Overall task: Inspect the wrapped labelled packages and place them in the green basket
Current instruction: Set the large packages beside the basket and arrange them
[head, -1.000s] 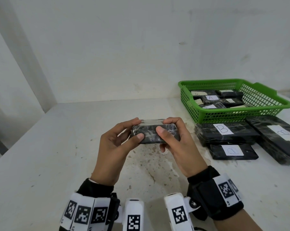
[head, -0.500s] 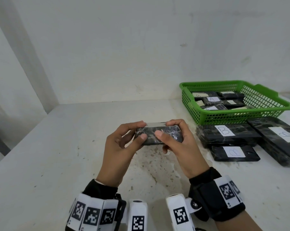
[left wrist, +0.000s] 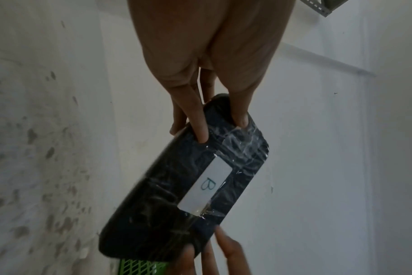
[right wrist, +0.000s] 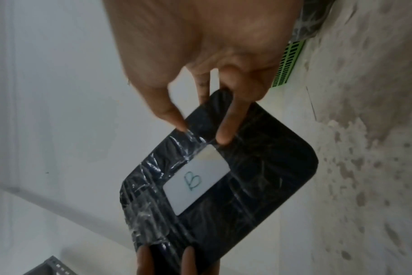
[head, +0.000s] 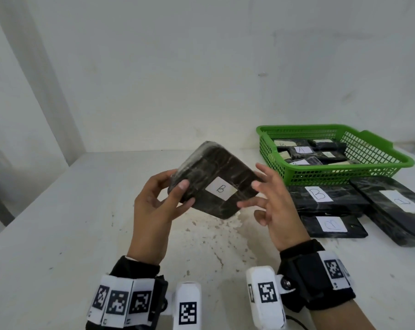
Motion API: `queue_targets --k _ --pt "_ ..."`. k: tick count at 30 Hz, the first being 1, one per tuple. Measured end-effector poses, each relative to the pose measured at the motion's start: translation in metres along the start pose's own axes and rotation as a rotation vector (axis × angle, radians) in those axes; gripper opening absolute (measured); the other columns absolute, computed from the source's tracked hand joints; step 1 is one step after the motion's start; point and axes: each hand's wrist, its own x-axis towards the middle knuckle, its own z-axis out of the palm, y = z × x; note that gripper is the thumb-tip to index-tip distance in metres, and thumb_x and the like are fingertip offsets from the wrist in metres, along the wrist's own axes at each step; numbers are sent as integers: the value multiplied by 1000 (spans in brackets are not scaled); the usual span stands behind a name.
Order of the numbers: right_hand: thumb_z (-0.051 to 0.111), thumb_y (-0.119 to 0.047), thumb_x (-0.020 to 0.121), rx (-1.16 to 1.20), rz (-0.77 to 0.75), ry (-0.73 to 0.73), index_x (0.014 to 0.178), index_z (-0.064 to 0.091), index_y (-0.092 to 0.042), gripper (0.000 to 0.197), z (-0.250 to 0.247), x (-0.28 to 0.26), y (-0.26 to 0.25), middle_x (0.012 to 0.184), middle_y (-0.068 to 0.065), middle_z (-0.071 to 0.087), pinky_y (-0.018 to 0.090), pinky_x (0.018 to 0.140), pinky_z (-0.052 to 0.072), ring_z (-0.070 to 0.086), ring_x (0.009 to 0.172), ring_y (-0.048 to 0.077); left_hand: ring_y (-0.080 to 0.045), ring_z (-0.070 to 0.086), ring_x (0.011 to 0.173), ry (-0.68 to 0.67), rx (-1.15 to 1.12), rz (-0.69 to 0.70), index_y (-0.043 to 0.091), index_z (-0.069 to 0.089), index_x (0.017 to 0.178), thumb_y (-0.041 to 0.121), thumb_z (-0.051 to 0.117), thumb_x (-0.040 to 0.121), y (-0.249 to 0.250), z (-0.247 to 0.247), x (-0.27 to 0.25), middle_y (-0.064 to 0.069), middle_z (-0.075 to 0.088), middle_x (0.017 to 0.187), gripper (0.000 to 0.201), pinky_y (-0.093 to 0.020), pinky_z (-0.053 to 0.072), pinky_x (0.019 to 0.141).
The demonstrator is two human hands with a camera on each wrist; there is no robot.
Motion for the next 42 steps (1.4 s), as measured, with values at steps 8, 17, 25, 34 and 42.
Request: queue_targets --k 8,17,25,34,42 --pt "69 -27 90 -121 20 64 109 69 -29 19 -18 12 1 80 -6 69 16 39 25 50 48 9 -24 75 80 78 -31 -182 -1 58 108 35 60 86 -6 6 0 -5 73 87 42 -24 59 62" --pt "59 -20 96 -87 52 -10 115 69 -21 22 -35 3 -27 101 -2 76 34 76 59 72 87 12 -33 74 92 -55 116 -356 -2 58 107 33 59 91 8 15 -7 -21 70 109 39 -33 62 67" --pt "73 -21 86 -407 86 167 91 75 -15 8 -127 -47 -69 86 2 73 23 53 49 67 70 13 -20 72 78 -293 401 -374 3 64 113 6 70 87 15 63 -41 -24 68 109 27 -30 59 62" --pt "77 -15 84 -584 135 394 90 67 -3 17 -218 -98 -67 88 12 73 28 56 51 68 79 22 -27 70 87 -539 476 -568 3 55 122 16 82 69 -35 134 -91 -25 67 110 61 -39 60 79" --pt "79 -8 81 -767 117 371 107 71 -5 27 -247 -109 -50 83 7 70 23 65 49 66 80 17 -18 68 86 -638 620 -483 19 61 105 0 85 66 -55 153 -105 -3 67 95 50 -20 53 65"
